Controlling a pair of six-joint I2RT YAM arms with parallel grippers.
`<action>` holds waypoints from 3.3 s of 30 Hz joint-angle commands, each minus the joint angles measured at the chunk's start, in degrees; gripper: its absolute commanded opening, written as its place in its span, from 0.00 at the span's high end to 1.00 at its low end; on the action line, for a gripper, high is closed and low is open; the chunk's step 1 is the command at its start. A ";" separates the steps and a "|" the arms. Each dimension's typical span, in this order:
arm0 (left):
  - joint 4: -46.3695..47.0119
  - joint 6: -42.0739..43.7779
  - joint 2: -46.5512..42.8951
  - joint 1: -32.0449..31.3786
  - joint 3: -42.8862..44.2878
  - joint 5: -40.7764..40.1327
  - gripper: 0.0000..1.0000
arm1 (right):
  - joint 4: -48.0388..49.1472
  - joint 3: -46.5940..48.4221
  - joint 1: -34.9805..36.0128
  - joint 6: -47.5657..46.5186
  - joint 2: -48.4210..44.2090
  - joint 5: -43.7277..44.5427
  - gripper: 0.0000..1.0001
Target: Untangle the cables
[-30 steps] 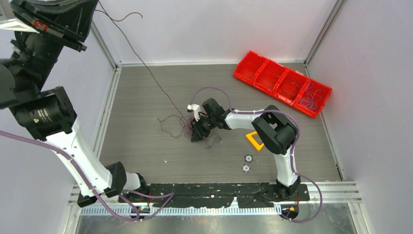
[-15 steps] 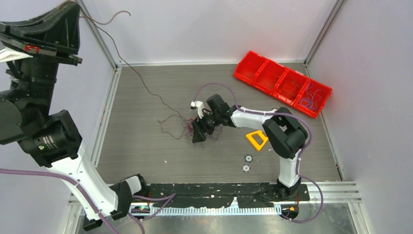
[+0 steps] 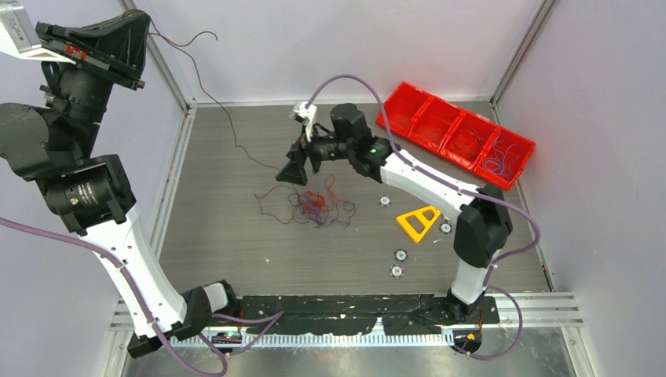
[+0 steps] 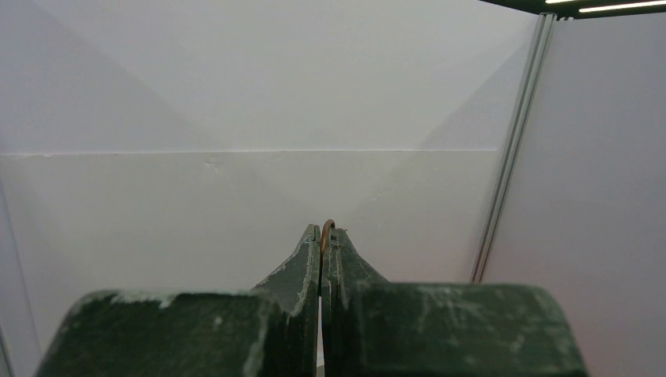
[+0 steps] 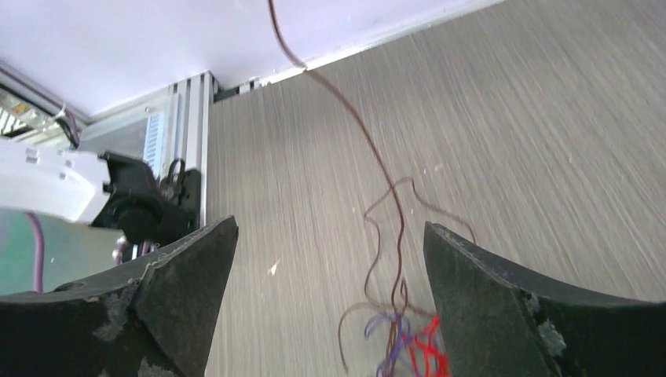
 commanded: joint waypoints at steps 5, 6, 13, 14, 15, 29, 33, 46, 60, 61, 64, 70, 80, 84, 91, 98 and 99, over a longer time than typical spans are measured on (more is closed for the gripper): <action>-0.02 0.68 -0.51 0.34 3.51 0.18 1.00 | -0.17 11.64 3.84 -1.46 11.29 5.08 0.07; -0.29 0.90 -0.46 0.36 3.66 0.09 1.00 | -0.51 11.89 4.22 -2.66 12.22 5.54 0.09; -3.31 3.81 -1.78 0.36 1.12 -1.11 1.00 | -1.58 12.67 4.36 -6.31 12.82 9.94 0.84; -4.96 4.56 -2.29 0.36 -0.01 -1.53 1.00 | -1.63 12.58 4.28 -6.37 12.38 9.85 0.92; -6.40 5.09 -2.67 0.32 -1.53 -2.09 1.00 | -1.66 12.71 4.09 -6.28 11.40 9.28 0.93; -9.57 8.16 -14.29 0.32 -47.10 2.12 1.00 | 7.83 23.61 3.61 8.30 -2.71 6.21 0.95; -10.25 9.87 -15.06 0.29 -53.01 4.96 1.00 | 0.24 10.67 3.62 -0.09 2.95 7.07 0.95; -7.05 11.95 -15.90 0.28 -50.91 6.84 1.00 | -3.04 24.68 4.25 5.32 4.19 1.18 0.94; -5.58 16.03 -14.22 -2.43 -52.23 11.81 1.00 | -1.80 13.83 1.54 8.53 -0.18 0.01 0.95; -8.49 18.66 -14.49 -3.11 -52.79 11.75 1.00 | -1.18 14.04 1.24 10.13 -0.01 -0.13 0.95; -9.73 20.32 -15.77 -3.91 -54.96 14.69 1.00 | 0.57 17.35 0.58 9.13 -0.91 0.85 0.95; -14.02 23.55 -15.24 -15.43 -51.24 14.48 1.00 | -6.73 20.51 0.24 2.70 -1.53 -0.09 0.95; -10.96 19.52 -9.43 -24.95 -49.27 15.92 1.00 | -7.91 9.83 -0.73 4.08 -8.03 -9.48 0.77; -8.02 16.73 -8.26 -25.06 -49.18 16.20 1.00 | -5.85 4.72 -0.91 4.76 -11.48 -9.31 0.76; 1.64 6.23 -7.89 -27.18 -51.76 19.09 1.00 | -5.71 5.15 -0.82 4.43 -9.66 -4.63 0.67; 3.48 2.95 -7.06 -27.16 -53.31 18.36 1.00 | -8.76 5.32 -1.98 0.70 -9.60 -2.66 0.36; 5.26 1.01 -6.98 -27.16 -53.65 18.82 1.00 | -8.61 4.31 -2.05 0.19 -9.73 -2.43 0.31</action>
